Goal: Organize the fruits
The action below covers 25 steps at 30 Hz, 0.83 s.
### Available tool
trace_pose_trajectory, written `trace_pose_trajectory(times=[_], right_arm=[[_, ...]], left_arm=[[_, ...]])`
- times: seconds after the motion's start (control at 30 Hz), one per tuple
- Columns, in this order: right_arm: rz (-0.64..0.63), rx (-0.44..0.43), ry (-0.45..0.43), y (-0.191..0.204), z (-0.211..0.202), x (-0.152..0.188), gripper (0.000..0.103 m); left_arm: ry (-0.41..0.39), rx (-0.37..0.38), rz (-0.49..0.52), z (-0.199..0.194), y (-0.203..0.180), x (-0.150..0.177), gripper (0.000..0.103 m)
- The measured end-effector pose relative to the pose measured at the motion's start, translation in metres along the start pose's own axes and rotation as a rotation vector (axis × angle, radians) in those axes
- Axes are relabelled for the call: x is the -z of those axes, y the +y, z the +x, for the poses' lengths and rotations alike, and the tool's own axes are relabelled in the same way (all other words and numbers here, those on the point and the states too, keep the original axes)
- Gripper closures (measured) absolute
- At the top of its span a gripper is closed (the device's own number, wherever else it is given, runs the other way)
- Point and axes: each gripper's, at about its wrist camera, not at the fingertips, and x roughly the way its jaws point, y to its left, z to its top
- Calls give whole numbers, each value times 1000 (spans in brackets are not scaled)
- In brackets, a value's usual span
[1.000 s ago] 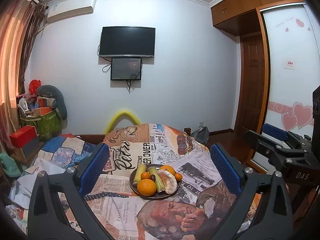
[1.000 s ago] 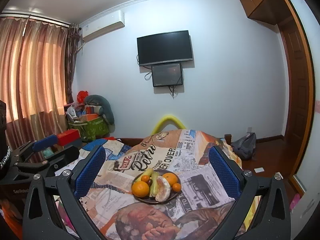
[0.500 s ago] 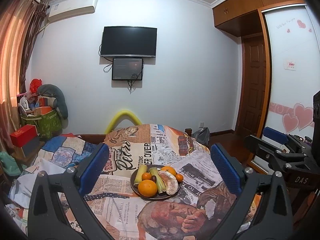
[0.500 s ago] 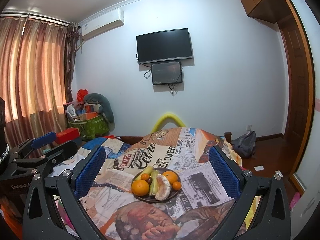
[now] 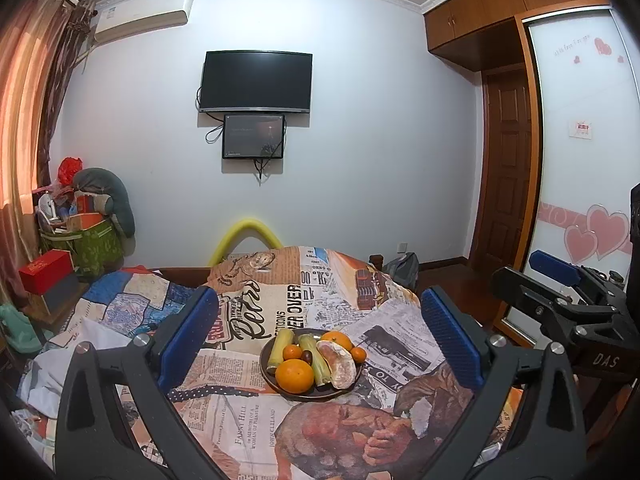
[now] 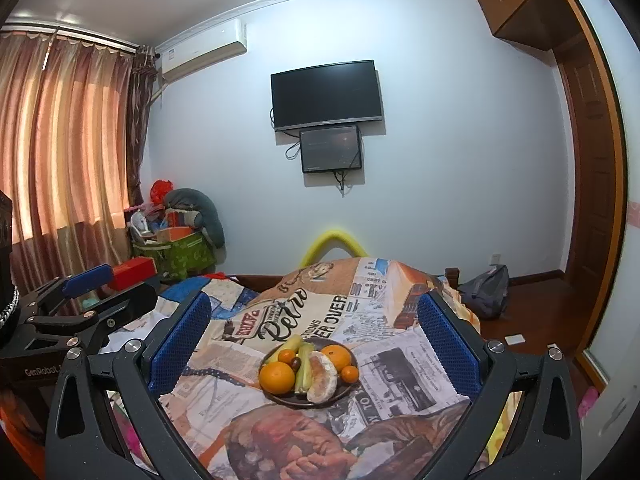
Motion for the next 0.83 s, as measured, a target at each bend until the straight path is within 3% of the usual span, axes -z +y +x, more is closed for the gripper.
trace_pose_trajectory(times=[0.83], right_arm=[[-14,13,-14,3,-2,-3,0]], left_arm=[[21,9,-4,5,1,1,0]])
